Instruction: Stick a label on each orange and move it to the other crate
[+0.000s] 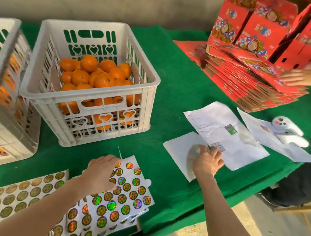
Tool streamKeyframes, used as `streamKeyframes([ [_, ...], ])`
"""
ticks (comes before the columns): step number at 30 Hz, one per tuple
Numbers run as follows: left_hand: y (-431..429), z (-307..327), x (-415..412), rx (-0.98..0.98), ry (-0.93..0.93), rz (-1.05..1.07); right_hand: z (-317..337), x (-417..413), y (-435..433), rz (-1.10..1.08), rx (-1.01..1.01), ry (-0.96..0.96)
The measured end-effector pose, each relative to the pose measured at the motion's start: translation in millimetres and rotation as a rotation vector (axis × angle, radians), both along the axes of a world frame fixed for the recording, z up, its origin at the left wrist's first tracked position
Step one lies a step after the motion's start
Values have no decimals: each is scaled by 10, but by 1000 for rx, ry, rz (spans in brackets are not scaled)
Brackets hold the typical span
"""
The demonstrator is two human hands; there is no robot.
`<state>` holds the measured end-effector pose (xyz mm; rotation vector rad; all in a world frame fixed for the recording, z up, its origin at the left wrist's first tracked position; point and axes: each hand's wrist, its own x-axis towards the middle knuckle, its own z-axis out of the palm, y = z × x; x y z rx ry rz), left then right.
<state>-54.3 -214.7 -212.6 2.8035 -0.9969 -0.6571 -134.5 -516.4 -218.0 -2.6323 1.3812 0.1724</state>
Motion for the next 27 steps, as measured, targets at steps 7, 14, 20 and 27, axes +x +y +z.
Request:
streamKeyframes([
  [7, 134, -31, 15, -76, -13, 27, 145, 175, 213, -5, 21, -149],
  [14, 233, 20, 14, -197, 18, 66, 257, 348, 956, 553, 445, -443],
  [20, 333, 122, 25, -459, 80, 170, 338, 589, 1400, 696, 732, -220],
  [27, 477, 406, 244, -534, 317, 358, 477, 694, 1586, 555, 1082, -367],
])
